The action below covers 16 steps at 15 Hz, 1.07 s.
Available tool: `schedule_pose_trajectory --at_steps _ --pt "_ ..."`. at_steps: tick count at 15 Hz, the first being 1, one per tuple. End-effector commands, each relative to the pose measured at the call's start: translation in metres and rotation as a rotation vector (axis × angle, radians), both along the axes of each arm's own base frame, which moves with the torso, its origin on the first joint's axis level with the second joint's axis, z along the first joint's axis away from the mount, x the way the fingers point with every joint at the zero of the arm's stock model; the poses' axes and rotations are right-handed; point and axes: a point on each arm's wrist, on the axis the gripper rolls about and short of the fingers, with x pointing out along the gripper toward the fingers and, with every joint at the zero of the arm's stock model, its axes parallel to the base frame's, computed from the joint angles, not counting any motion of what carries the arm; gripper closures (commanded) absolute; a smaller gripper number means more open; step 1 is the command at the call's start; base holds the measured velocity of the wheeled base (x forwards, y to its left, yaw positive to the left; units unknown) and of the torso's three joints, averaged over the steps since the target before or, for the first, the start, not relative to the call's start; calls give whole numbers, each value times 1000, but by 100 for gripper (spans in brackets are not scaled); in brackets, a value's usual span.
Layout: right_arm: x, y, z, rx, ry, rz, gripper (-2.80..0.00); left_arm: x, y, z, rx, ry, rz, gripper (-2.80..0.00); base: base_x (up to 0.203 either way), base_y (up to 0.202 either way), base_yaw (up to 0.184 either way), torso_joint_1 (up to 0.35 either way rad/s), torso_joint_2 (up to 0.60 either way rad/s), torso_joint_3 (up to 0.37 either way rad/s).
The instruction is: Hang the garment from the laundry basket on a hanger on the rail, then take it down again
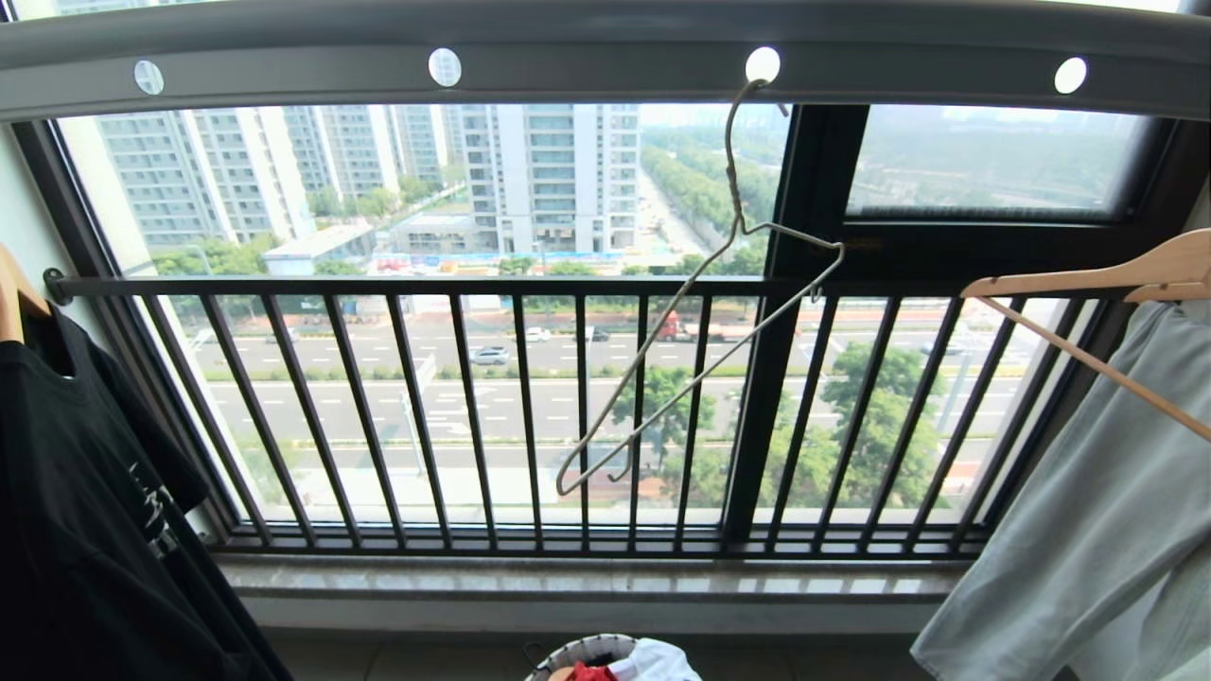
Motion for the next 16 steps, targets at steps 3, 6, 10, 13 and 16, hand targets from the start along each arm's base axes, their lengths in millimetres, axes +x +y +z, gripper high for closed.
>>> schedule_pose_trajectory --at_steps 3,6,10,13,16 --pt "0 0 -1 0 4 0 0 0 0 0 0 0 0 0 0 0 0 0 0 0" --pt "0 0 -1 0 4 0 0 0 0 0 0 0 0 0 0 0 0 0 0 0" --pt "0 0 -1 3 4 0 0 0 0 0 0 0 0 0 0 0 0 0 0 0" --pt "0 0 -1 5 4 -1 0 0 0 0 0 0 0 0 0 0 0 0 0 0" --pt "0 0 -1 10 4 -2 0 0 0 0 0 1 0 0 0 0 0 0 0 0"
